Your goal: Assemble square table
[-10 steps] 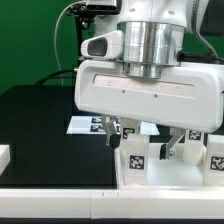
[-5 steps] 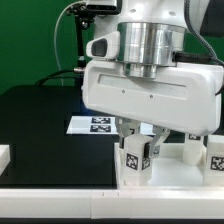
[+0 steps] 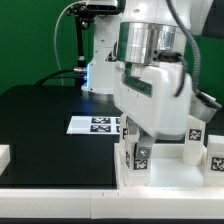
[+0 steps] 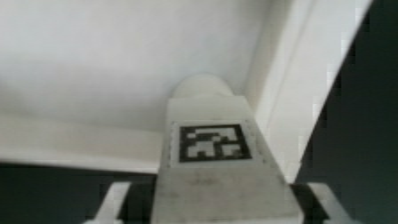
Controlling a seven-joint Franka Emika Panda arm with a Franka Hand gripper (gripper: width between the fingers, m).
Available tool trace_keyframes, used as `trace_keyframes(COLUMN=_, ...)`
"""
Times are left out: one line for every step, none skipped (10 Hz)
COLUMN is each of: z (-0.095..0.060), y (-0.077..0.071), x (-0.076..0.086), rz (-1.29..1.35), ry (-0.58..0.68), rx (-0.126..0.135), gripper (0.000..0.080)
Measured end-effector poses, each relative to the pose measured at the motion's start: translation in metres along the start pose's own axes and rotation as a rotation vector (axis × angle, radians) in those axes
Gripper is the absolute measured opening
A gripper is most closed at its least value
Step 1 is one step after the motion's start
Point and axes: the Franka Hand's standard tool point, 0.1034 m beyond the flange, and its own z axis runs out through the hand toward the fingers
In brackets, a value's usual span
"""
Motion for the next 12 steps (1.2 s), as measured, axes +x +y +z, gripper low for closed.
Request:
trace_keyframes(z=0.0, y=0.0, x=-0.001, rz=0.128, ry=-0.011, rx=0.003, gripper=0.0284)
trace_keyframes(z=0.0, y=-0.001, x=-0.002, rz=0.276, ry=-0.012, rx=0.005, gripper=0.0285)
trace_keyframes(z=0.0, y=-0.001, x=-0.002, rz=0.39, ry=-0.005, rx=0.01, gripper=0.0289)
trace_keyframes(z=0.0, y=-0.002, x=-0.001, rz=0.491, ry=-0.003, rx=0.012, gripper=0.0289)
trace_keyframes(z=0.001, y=0.001, x=0.001, rz=0.526, ry=-0.002, rx=-0.003, gripper=0.0294)
trace_keyframes(z=0.001, y=0.003, x=0.003, rz=0.52, ry=0.001, rx=-0.011, gripper=0.0294)
trace_keyframes(z=0.001, y=0.003, x=0.002, rz=0.515, ry=-0.001, rx=-0.01, gripper=0.0372)
trace_keyframes(z=0.001, y=0.003, x=0.002, rz=0.469, ry=-0.002, rx=-0.01, gripper=0.0524)
trace_keyframes(z=0.001, y=0.004, x=0.002, rz=0.325, ry=0.0, rx=-0.009, gripper=0.0524)
trace_keyframes(z=0.0, y=0.002, x=0.003, rz=0.185, ry=0.0, rx=0.002, gripper=0.0624)
trace_keyframes(z=-0.006, y=0.001, x=0.004, rz=0.009, ry=-0.006, rx=0.01, gripper=0.0624)
trace_keyframes(z=-0.014, y=-0.001, x=0.007, rz=-0.158, ry=-0.009, rx=0.031, gripper=0.0646)
